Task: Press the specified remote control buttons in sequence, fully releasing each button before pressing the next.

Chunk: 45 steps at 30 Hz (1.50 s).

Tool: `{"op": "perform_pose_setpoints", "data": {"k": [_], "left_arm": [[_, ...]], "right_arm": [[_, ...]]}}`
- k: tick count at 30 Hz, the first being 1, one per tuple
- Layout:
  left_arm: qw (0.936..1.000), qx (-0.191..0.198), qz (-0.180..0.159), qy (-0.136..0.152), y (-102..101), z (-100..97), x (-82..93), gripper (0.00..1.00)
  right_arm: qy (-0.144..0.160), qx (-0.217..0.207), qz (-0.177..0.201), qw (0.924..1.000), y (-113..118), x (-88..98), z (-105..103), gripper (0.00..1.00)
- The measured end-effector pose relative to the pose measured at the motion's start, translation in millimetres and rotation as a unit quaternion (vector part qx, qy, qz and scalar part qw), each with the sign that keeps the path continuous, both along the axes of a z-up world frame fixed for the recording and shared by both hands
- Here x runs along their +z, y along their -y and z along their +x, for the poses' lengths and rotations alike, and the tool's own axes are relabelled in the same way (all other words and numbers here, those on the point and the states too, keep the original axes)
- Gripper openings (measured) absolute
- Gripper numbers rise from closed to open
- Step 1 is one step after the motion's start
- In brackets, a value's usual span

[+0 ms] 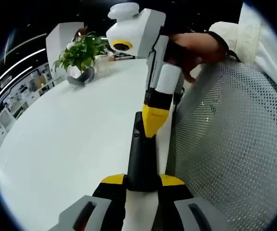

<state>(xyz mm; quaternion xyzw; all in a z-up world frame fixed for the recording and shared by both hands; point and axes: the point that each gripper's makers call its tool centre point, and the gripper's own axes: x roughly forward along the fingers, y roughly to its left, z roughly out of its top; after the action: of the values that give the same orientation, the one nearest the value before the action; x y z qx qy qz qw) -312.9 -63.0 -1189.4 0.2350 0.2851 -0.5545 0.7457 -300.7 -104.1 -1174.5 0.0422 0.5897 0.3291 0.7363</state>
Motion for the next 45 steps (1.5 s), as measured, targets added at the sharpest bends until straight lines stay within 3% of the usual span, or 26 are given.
{"op": "perform_pose_setpoints", "data": {"k": [17,45], "left_arm": [[0.9998,0.006,-0.007,-0.017,2.9,-1.2,-1.5,0.25],[0.9999,-0.004,0.002,-0.009,3.8,-1.2,-1.6,0.23]], "right_arm": [[-0.001,0.016,-0.004,0.9999,-4.4,-6.8,-0.8,0.00],[0.025,0.045,-0.029,0.9982,-5.6,-8.9,4.6,0.00]]}}
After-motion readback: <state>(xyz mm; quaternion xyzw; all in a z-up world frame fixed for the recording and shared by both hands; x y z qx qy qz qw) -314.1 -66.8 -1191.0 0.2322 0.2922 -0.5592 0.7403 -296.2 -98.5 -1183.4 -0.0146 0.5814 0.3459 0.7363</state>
